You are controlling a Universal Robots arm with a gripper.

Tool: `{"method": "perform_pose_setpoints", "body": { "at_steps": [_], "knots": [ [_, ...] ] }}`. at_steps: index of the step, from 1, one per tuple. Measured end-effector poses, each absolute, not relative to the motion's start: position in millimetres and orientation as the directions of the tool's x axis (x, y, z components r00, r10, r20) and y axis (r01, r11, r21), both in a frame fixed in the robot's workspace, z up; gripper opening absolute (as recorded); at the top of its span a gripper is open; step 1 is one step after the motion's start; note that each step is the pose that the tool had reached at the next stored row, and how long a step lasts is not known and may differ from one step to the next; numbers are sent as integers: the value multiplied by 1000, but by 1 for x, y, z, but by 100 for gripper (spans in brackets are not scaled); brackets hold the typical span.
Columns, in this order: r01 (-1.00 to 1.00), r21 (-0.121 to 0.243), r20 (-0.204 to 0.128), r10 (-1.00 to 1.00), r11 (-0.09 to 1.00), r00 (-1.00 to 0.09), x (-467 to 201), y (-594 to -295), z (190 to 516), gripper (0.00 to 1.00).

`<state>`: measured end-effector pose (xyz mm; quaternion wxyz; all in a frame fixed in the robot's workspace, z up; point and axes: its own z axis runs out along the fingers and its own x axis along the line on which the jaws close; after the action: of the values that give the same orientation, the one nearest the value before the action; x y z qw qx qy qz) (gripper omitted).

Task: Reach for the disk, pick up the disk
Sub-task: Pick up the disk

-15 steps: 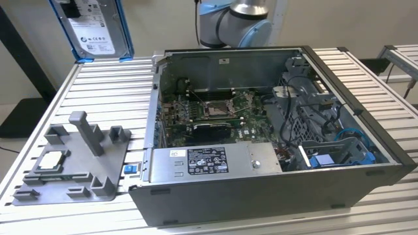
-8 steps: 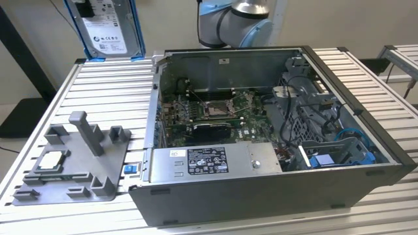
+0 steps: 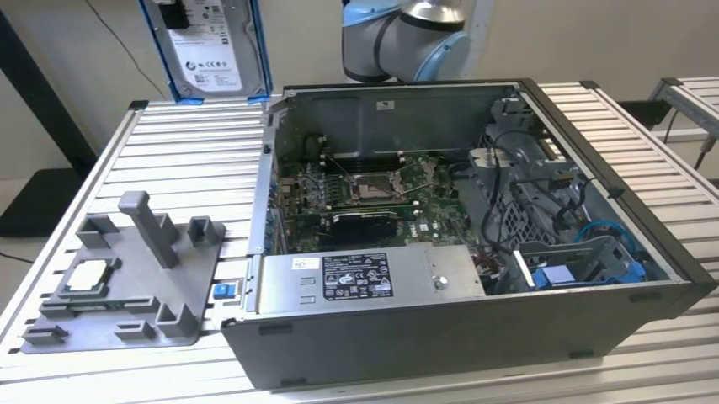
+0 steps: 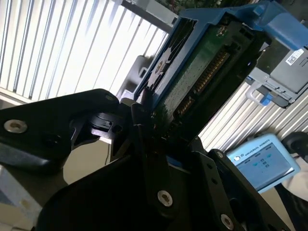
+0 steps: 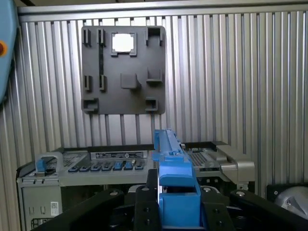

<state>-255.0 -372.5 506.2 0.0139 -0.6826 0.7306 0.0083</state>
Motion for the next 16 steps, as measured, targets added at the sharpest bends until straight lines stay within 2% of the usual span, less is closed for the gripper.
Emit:
{"method": "perform_pose_setpoints", "body": {
  "at_steps": [16],
  "knots": [
    [-998,-7,-32,-997,68,-68,-210,-373,506,0]
  ]
}}
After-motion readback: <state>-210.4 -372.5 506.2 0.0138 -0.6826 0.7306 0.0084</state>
